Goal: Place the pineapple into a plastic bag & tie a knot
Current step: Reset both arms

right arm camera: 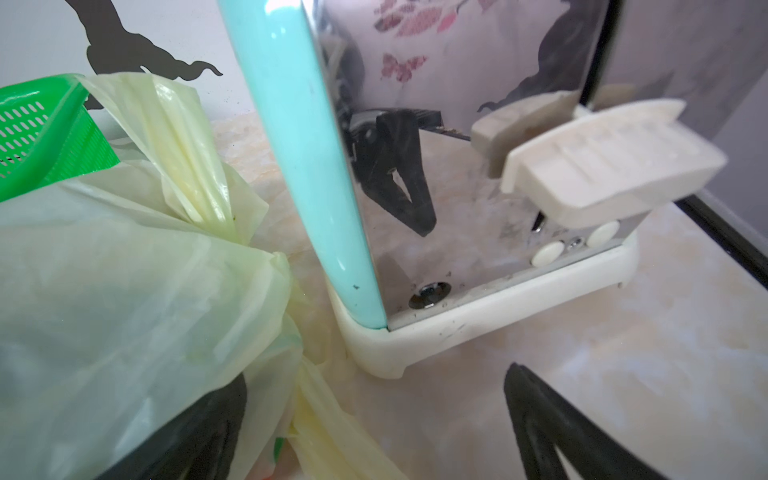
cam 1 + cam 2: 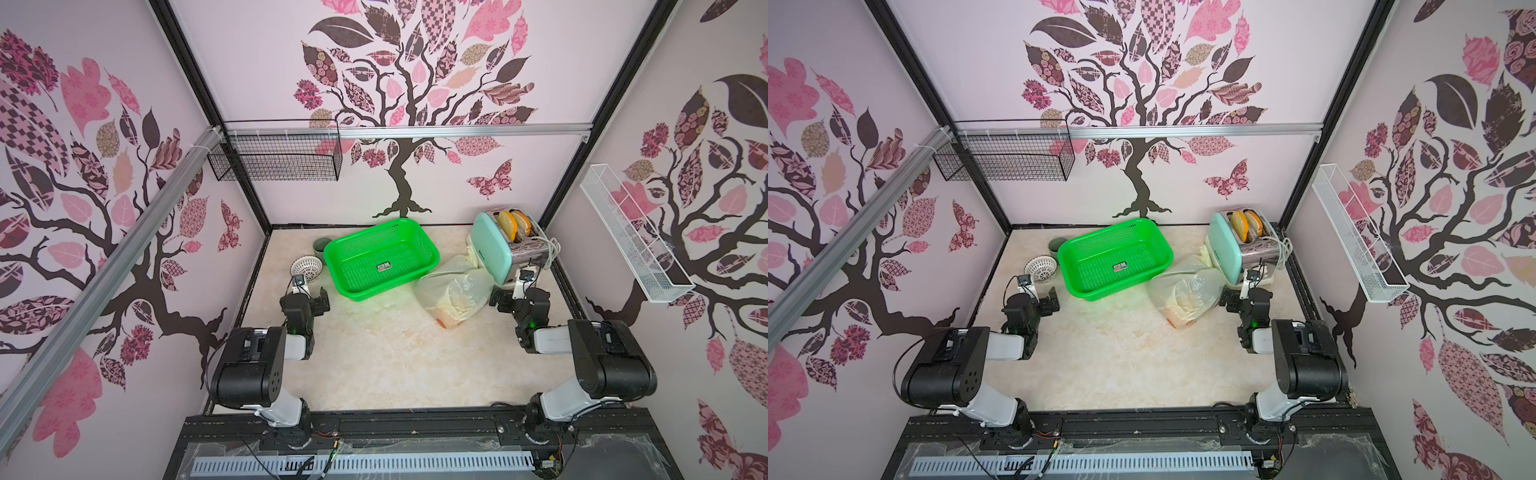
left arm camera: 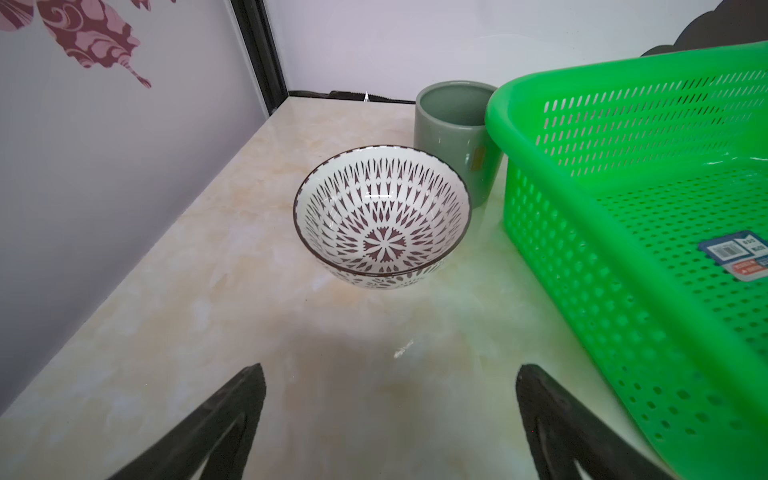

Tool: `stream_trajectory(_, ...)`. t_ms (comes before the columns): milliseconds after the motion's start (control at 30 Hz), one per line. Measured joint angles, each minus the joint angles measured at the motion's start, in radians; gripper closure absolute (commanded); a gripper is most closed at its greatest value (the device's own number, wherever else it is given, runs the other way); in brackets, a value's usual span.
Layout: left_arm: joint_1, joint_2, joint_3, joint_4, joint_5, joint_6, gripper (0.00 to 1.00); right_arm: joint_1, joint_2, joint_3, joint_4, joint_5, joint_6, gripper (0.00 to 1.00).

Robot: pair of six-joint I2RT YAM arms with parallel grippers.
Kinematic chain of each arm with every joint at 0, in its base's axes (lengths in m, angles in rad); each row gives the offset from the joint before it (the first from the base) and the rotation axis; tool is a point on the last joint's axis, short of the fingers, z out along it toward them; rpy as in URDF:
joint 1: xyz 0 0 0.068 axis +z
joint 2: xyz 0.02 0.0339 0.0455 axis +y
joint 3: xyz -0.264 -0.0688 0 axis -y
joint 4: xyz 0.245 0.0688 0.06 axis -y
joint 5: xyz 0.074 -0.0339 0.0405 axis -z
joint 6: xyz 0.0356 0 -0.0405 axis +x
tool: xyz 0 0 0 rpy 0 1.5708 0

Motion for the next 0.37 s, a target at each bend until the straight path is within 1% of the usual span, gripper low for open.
stream_trajectory(67, -0.011, 0.000, 0.002, 0.011, -0.014, 0.000, 0.02, 0.000, 0.000, 0.000, 0.000, 0.000, 0.000, 0.01)
stream_trajectory(267, 0.011, 0.001, 0.030, -0.014, -0.001, -0.001, 0.02, 0.000, 0.000, 0.000, 0.000, 0.001, -0.001, 0.00)
stream_trajectory(367, 0.011, 0.001, 0.029, -0.013, 0.002, -0.001, 0.02, 0.010, 0.000, 0.001, -0.001, 0.021, -0.006, 0.00)
